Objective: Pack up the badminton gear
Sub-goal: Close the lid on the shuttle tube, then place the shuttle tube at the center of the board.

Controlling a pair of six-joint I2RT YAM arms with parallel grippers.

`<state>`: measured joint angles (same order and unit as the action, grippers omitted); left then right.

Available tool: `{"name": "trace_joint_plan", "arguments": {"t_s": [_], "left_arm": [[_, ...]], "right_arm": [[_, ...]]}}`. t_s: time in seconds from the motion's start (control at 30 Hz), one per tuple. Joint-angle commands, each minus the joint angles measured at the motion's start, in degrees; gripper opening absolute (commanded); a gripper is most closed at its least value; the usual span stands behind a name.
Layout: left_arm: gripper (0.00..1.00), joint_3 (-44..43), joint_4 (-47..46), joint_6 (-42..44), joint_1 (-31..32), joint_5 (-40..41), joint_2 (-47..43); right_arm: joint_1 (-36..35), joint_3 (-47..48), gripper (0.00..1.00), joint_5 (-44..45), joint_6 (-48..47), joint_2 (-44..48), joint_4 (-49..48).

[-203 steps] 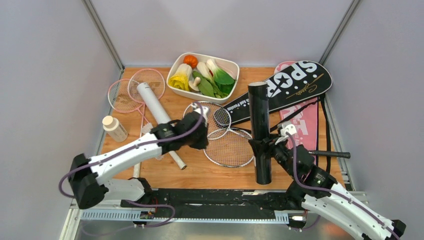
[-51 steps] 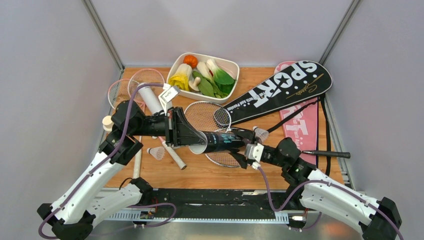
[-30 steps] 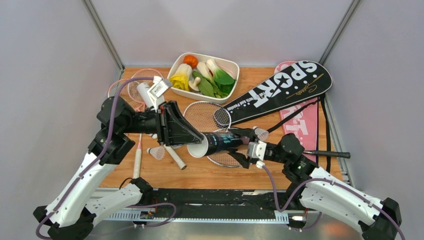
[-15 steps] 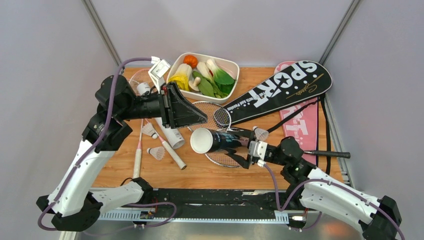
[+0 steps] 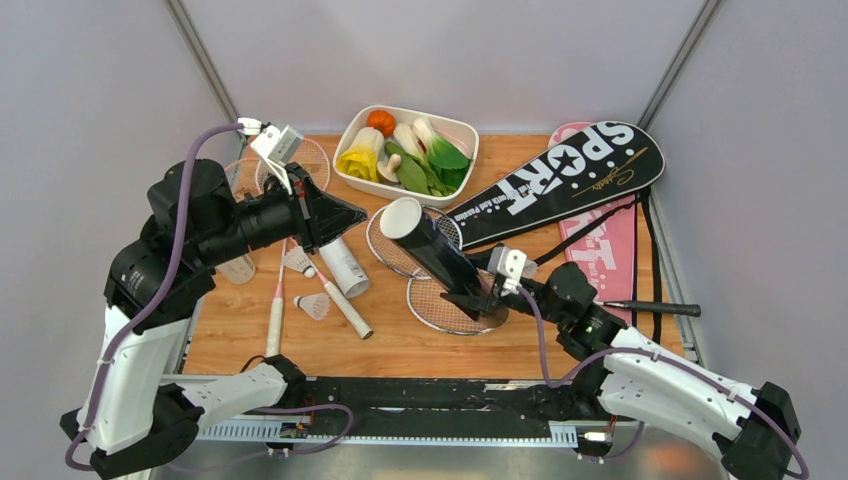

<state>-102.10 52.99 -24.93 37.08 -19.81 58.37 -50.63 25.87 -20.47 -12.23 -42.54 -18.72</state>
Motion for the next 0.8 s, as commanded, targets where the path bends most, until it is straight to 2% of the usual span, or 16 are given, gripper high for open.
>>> {"name": "trace_joint_plan", "arguments": {"t_s": [0.0, 0.13, 0.3, 0.4, 0.53, 0.67, 0.77], "left_arm": [[0.0, -1.0, 4.2, 4.9, -0.2, 5.3, 1.5], [0.0, -0.4, 4.7, 5.1, -0.2, 4.7, 3.5], [0.0, -1.5, 4.9, 4.4, -0.2, 11.2, 4.9], [0.0, -6.0, 7.3, 4.1, -0.2, 14.9, 7.8], [0.0, -9.4, 11.1, 3.4, -0.2, 14.4, 10.1], [0.0, -4.1, 8.2, 2.6, -0.2, 13.1, 8.3], [0.0, 5.3, 4.4, 0.3, -0.2, 3.3, 7.5]], "right_arm": [[-0.3, 6.4, 0.52, 2.5, 6.9, -1.8, 2.8], [-0.4, 6.6, 0.52, 2.5, 6.8, -2.9, 3.2], [-0.4, 6.5, 0.51, 1.4, 5.8, -4.6, 3.8], [-0.5, 6.1, 0.52, -1.2, 4.3, -5.3, 3.8], [-0.7, 6.6, 0.52, -1.1, 4.6, -5.8, 3.5], [-1.1, 6.1, 0.52, -1.2, 3.5, -6.1, 2.4], [-1.3, 6.5, 0.52, -0.9, 3.4, -6.5, 1.9]]}}
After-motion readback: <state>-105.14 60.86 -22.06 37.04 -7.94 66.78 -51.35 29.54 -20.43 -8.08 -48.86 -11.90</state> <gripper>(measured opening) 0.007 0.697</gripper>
